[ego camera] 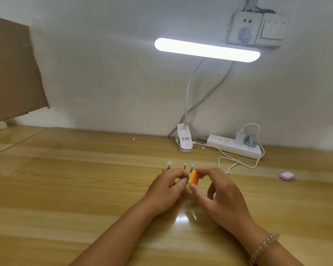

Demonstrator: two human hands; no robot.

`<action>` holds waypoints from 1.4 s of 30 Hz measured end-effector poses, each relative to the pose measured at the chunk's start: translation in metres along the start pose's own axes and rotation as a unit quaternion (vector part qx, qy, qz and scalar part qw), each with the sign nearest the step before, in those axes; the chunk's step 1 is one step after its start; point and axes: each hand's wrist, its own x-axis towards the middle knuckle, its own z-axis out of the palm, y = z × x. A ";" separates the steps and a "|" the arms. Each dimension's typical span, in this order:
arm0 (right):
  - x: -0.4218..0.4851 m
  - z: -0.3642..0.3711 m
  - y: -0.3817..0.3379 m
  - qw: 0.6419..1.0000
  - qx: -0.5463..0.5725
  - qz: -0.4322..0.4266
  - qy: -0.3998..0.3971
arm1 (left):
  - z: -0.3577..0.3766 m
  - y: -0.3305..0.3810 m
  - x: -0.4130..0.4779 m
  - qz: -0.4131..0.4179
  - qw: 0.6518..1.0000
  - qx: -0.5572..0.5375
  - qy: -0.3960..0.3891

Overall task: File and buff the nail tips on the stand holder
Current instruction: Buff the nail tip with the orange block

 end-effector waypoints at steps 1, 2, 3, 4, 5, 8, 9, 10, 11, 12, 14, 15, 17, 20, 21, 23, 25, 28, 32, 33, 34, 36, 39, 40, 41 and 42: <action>0.002 0.000 0.002 1.000 0.002 0.020 0.017 | 0.001 0.000 0.000 -0.001 1.000 0.004 -0.003; 0.003 0.000 0.004 0.999 0.000 0.033 0.027 | 0.001 -0.001 0.000 -0.002 1.000 0.007 -0.005; 0.002 0.000 0.004 0.999 -0.008 0.032 0.024 | 0.001 -0.001 0.000 -0.003 1.000 0.008 -0.006; -0.001 0.000 0.003 1.000 -0.018 0.015 0.008 | 0.001 -0.002 0.000 -0.004 1.000 0.008 -0.007; -0.004 0.001 0.001 1.000 -0.026 -0.007 -0.013 | 0.000 -0.002 0.000 -0.005 1.000 0.009 -0.007; -0.003 0.001 0.000 1.000 -0.026 -0.008 -0.011 | 0.000 -0.002 0.000 -0.003 1.000 0.016 -0.005; -0.001 0.000 0.001 1.000 -0.020 0.014 0.014 | 0.000 -0.001 0.000 0.000 1.000 0.019 -0.006; 0.001 -0.001 0.004 0.999 -0.018 0.032 0.035 | 0.000 -0.001 0.000 0.003 1.000 0.023 -0.008; 0.002 -0.001 0.005 0.998 -0.020 0.035 0.041 | 0.001 -0.001 0.000 0.004 1.000 0.028 -0.011; 0.000 0.000 0.004 0.999 -0.024 0.021 0.030 | 0.001 -0.002 0.000 0.003 0.999 0.031 -0.013; -0.005 0.002 0.000 0.999 -0.029 -0.018 -0.016 | 0.000 -0.003 0.000 0.001 0.999 0.029 -0.015; -0.006 0.002 -0.001 0.999 -0.024 -0.021 -0.022 | 0.000 -0.003 0.000 0.000 1.000 0.027 -0.013; -0.002 0.001 0.003 1.000 0.000 0.015 0.023 | 0.000 -0.002 -0.001 0.003 1.000 0.018 -0.009; 0.005 -0.002 0.014 0.993 0.026 0.083 0.080 | 0.001 0.000 -0.001 0.005 1.000 0.005 -0.007; 0.004 -0.003 0.014 0.993 0.024 0.082 0.080 | 0.001 0.000 -0.001 0.005 1.000 0.010 -0.006; 0.001 -0.001 0.010 0.997 0.019 0.054 0.059 | 0.001 0.000 -0.001 0.005 1.000 0.022 -0.006; -0.004 0.001 0.002 1.000 0.002 0.010 0.014 | 0.000 -0.001 -0.001 0.004 0.999 0.031 -0.010; -0.002 0.001 0.001 1.000 0.005 0.003 -0.001 | 0.000 -0.001 -0.001 0.003 0.999 0.045 -0.011; 0.000 -0.001 0.003 1.000 -0.013 0.013 0.011 | 0.001 -0.001 0.000 -0.003 0.999 0.050 -0.012; -0.002 -0.001 0.001 1.000 -0.013 -0.002 -0.004 | 0.000 -0.001 -0.001 -0.002 0.999 0.051 -0.014; -0.004 0.000 -0.001 1.000 -0.007 -0.013 -0.018 | 0.000 -0.001 -0.001 0.000 0.999 0.053 -0.014; -0.002 -0.001 0.000 1.000 0.015 0.002 -0.018 | -0.001 0.000 -0.001 -0.002 0.998 0.056 -0.009; 0.003 -0.002 0.008 0.998 0.029 0.051 0.017 | 0.001 0.000 -0.002 -0.007 0.998 0.060 -0.005; 0.002 -0.001 0.007 0.999 0.024 0.041 0.013 | 0.001 0.001 -0.002 -0.008 0.998 0.060 -0.006; -0.001 0.000 0.005 1.000 0.019 0.023 0.002 | 0.001 0.001 -0.003 -0.008 0.998 0.060 -0.008; -0.004 0.000 0.002 1.000 0.017 0.006 -0.010 | 0.000 0.000 -0.003 -0.007 0.998 0.061 -0.009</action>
